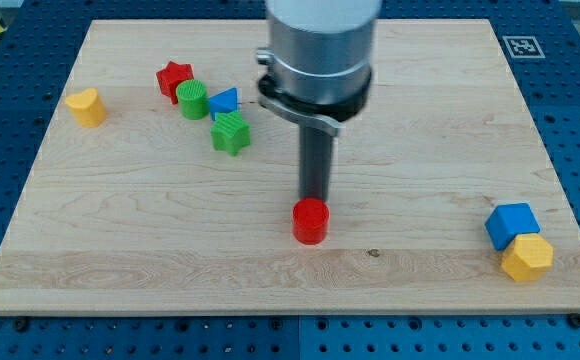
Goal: Push red circle closer to blue cube and yellow hexagon
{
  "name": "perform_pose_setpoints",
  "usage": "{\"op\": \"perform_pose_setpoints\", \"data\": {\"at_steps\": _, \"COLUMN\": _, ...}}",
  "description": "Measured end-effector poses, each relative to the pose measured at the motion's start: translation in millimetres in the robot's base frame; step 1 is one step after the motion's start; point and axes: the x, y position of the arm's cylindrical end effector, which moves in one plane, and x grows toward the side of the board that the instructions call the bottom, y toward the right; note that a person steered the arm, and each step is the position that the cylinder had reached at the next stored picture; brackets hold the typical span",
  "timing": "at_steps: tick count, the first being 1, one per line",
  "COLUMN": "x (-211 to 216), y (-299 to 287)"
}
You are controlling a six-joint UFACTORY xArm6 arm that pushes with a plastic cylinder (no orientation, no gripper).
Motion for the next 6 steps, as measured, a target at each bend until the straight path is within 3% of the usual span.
{"op": "perform_pose_setpoints", "data": {"at_steps": 1, "x": -8, "y": -15}}
{"op": "perform_pose_setpoints", "data": {"at_steps": 2, "x": -3, "y": -67}}
{"op": "perform_pose_setpoints", "data": {"at_steps": 3, "x": 38, "y": -73}}
{"op": "perform_pose_setpoints", "data": {"at_steps": 4, "x": 59, "y": -44}}
{"op": "perform_pose_setpoints", "data": {"at_steps": 6, "x": 25, "y": -41}}
